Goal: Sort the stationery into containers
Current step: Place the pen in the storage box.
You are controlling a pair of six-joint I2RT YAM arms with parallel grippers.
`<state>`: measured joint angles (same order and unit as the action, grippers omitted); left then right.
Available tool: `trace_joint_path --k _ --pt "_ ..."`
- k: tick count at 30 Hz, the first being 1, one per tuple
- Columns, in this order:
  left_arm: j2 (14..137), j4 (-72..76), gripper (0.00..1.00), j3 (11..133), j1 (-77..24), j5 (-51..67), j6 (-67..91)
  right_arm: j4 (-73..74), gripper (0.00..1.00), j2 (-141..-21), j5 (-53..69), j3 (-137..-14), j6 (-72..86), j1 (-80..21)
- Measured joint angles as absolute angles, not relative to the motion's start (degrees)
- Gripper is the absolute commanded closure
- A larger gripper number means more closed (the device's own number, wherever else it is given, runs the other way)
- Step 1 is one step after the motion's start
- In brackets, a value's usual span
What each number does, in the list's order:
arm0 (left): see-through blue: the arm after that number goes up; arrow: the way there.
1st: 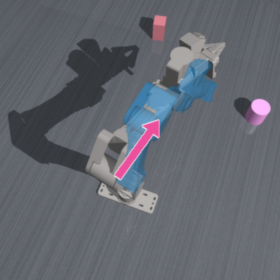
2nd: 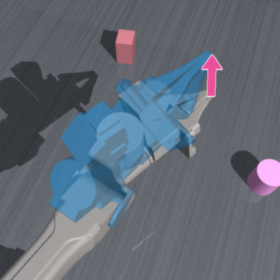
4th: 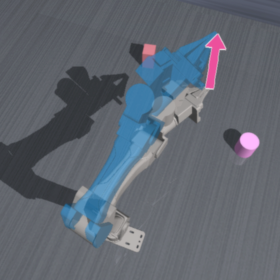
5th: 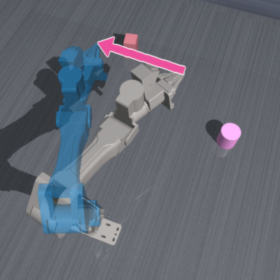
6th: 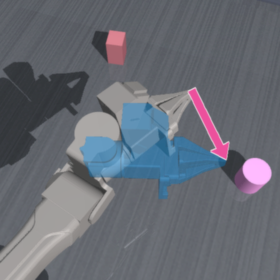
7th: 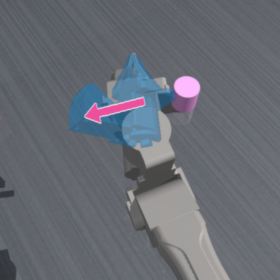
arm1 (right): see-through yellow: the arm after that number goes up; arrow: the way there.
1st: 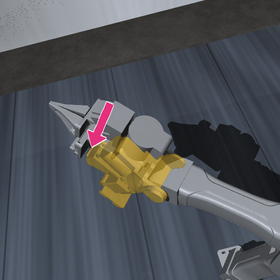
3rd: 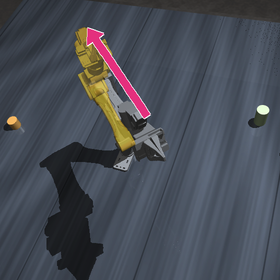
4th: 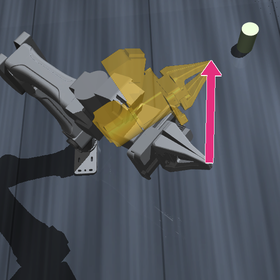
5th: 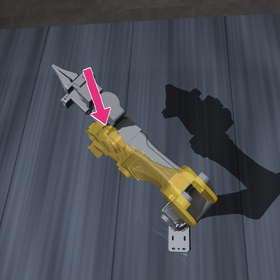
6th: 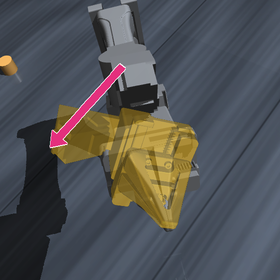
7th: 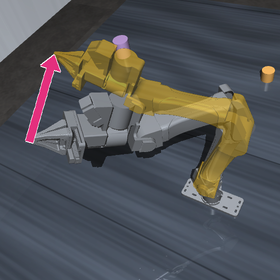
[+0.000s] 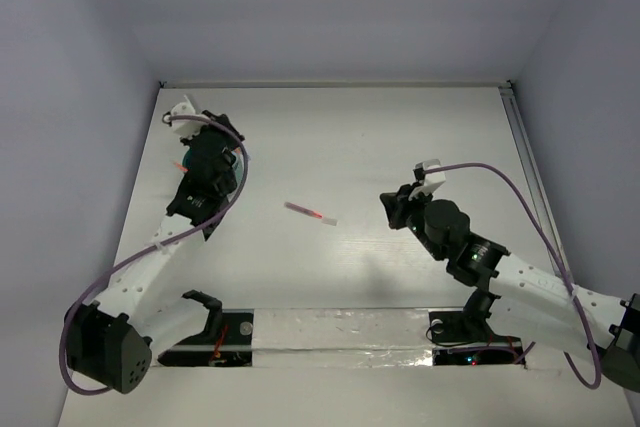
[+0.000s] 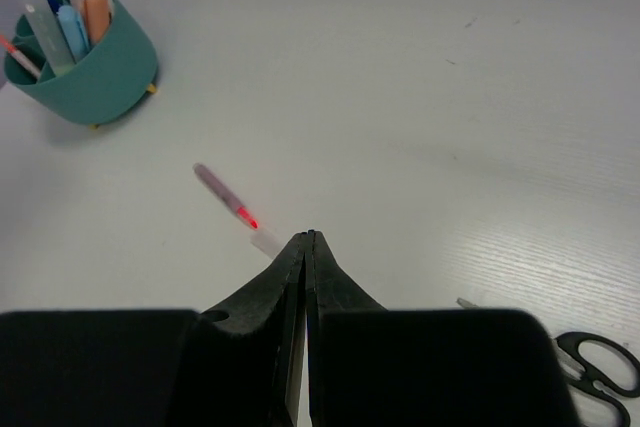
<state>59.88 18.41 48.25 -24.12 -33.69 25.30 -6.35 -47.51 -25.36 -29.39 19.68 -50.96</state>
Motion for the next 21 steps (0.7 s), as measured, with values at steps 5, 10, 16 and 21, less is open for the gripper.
trace_joint_path --k 5,10,16,21 --pt "56.05 18.24 1.0 43.88 -17.39 -40.25 28.49 -8.25 0.93 -47.29 -23.2 -29.06 19.97 -50.96" --pt "56.77 18.09 1.0 41.67 -11.07 -44.12 31.48 -8.62 0.93 -47.24 -21.08 -29.06 20.53 -50.96" --pt "60.51 19.27 1.0 40.21 -8.82 -47.11 32.4 -9.47 0.92 -45.54 -19.25 -27.81 21.1 -50.96" --pt "65.91 22.37 1.0 39.77 -8.14 -50.02 30.46 -10.15 0.92 -44.47 -17.67 -27.11 21.54 -50.96"
